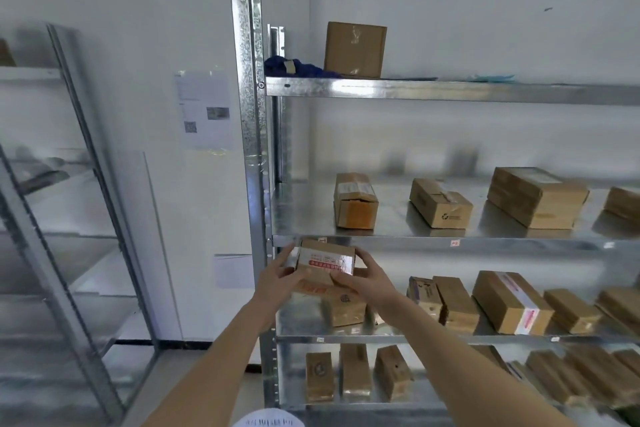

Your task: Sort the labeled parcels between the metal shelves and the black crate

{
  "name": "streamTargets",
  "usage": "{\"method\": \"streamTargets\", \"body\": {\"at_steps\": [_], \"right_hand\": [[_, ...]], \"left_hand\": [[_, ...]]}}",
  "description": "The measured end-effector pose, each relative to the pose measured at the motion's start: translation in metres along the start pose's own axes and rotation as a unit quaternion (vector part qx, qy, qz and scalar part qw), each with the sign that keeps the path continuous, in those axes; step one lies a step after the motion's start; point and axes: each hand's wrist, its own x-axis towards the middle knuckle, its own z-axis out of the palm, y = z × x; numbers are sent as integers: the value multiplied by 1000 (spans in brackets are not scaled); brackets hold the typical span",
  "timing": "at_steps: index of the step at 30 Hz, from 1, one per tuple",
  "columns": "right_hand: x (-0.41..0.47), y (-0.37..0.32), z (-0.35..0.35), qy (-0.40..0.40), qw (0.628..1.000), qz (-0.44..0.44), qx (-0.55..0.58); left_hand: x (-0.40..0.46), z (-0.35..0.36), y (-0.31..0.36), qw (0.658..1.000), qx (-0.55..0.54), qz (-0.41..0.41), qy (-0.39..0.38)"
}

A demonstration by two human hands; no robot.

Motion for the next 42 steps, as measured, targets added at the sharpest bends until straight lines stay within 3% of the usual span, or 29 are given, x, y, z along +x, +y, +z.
{"method": "streamTargets", "body": {"at_steps": [4, 12, 20, 26, 34, 42], "right_hand": [[-5, -8, -10, -2, 1000, 6, -3], [-16, -15, -8, 24, 999, 10, -20], [-19, -3, -10, -45, 995, 32, -80], [-9, 27, 1, -60, 990, 55, -119], [-3, 80, 29, -68, 961, 39, -265], [-2, 120, 63, -112, 947, 79, -291]], "left_hand": [[-2, 3, 3, 1000, 17, -4, -17], [-11, 22, 1, 999, 21, 8, 26], [-22, 28, -12, 1000, 12, -17, 23], [-30, 27, -28, 998, -10, -31, 45], [-43, 16, -77, 994, 32, -71, 72], [-56, 4, -125, 986, 29, -141, 86]]}}
